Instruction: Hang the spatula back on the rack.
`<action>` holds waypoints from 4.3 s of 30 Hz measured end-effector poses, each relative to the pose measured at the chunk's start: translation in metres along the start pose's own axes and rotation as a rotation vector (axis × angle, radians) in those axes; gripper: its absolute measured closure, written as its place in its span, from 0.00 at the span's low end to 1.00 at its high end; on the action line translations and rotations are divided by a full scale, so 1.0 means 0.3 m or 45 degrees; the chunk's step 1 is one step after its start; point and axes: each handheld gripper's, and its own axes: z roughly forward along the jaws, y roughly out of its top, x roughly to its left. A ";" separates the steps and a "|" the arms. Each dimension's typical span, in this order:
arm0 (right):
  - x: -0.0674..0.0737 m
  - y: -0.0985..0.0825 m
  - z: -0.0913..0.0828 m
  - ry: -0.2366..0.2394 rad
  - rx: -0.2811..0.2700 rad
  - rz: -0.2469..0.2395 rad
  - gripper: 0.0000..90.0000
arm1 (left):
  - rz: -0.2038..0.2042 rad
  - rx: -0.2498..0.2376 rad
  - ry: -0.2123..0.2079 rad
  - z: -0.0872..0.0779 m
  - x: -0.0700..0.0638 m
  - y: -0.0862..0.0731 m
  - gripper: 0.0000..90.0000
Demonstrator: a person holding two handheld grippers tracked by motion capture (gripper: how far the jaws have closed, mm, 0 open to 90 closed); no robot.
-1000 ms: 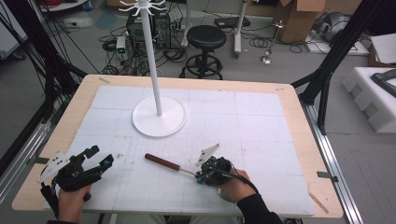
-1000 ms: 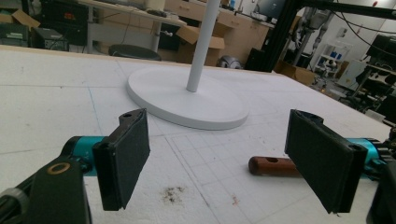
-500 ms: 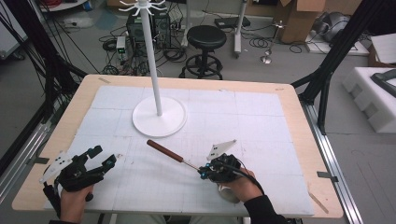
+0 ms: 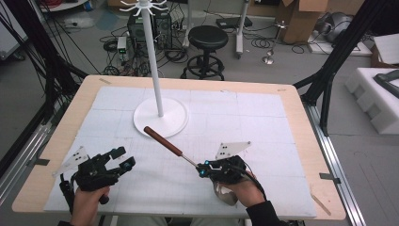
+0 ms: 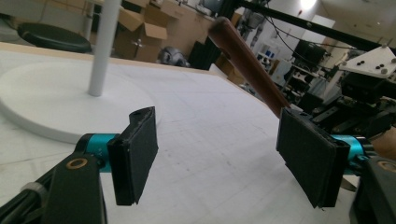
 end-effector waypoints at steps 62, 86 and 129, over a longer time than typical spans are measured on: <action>0.052 0.101 -0.043 0.315 -0.459 -0.136 0.44 | 0.228 0.111 -0.507 0.251 -0.376 0.449 0.81; 0.085 0.180 -0.002 0.358 -0.592 -0.105 0.94 | 0.268 0.006 -0.453 0.212 -0.355 0.434 0.54; 0.040 0.285 -0.010 0.679 -0.595 -0.129 0.80 | 0.336 0.067 -0.711 0.234 -0.364 0.471 0.81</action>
